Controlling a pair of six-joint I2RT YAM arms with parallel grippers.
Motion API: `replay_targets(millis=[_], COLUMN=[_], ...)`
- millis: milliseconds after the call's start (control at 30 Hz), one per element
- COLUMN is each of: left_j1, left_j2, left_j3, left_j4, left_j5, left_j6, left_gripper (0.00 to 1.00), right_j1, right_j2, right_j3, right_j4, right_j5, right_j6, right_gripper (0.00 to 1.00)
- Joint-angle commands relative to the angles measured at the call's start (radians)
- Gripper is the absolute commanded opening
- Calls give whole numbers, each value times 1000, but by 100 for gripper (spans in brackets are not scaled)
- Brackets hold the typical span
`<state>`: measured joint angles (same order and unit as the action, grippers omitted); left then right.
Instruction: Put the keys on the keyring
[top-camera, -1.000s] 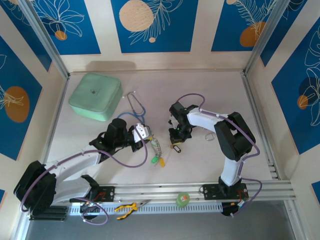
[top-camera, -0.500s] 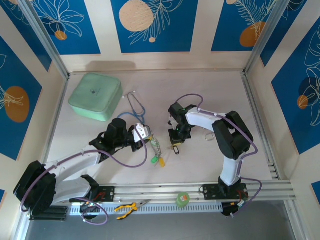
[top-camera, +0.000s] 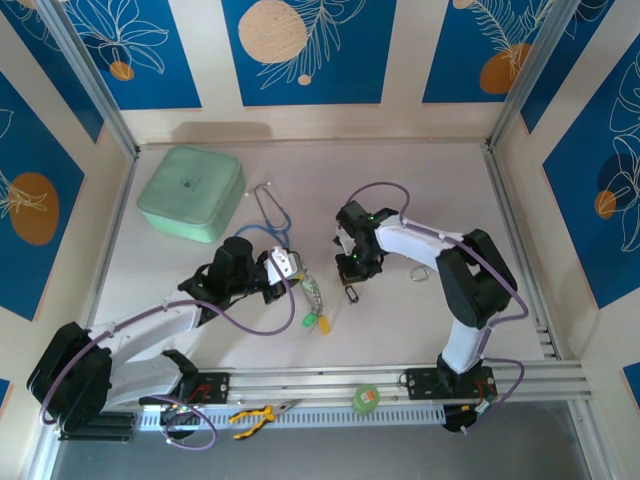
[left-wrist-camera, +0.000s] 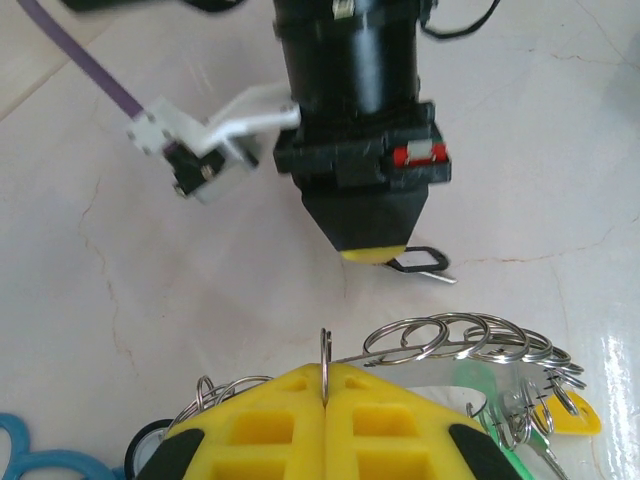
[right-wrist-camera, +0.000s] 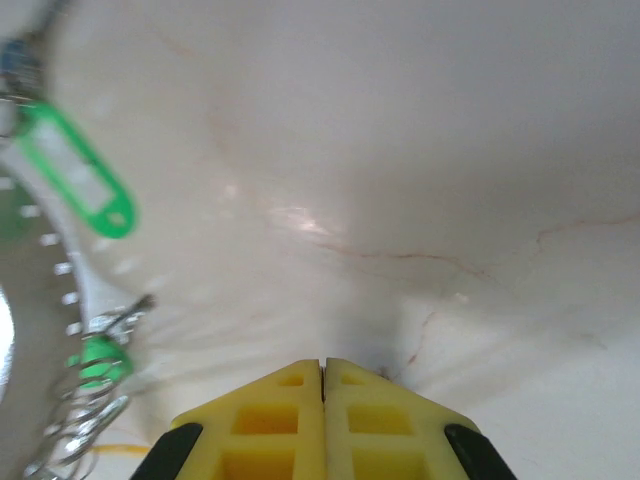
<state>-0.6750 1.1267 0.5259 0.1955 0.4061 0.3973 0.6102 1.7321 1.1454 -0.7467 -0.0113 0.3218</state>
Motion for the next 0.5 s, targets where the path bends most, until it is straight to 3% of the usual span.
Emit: replay_targets(millis=[0,133,467], left_j1=[-12,-11,-11], left_j2=[-35,-43,-44], left_j3=[6,36,72], left_j4=[5,-41,-90], left_j5=[1,14,126], left_j6=[-34,-109,-312], left_gripper=[0,0,0], right_j1=[11,25,35], right_j2=[-135,-303,-630], right_j3=[-54,-177,-471], right_j4=[86,272,705], right_j5=[-3,-23,-272], right_j6=[-52,-118,-351], right_gripper=[0,0,0])
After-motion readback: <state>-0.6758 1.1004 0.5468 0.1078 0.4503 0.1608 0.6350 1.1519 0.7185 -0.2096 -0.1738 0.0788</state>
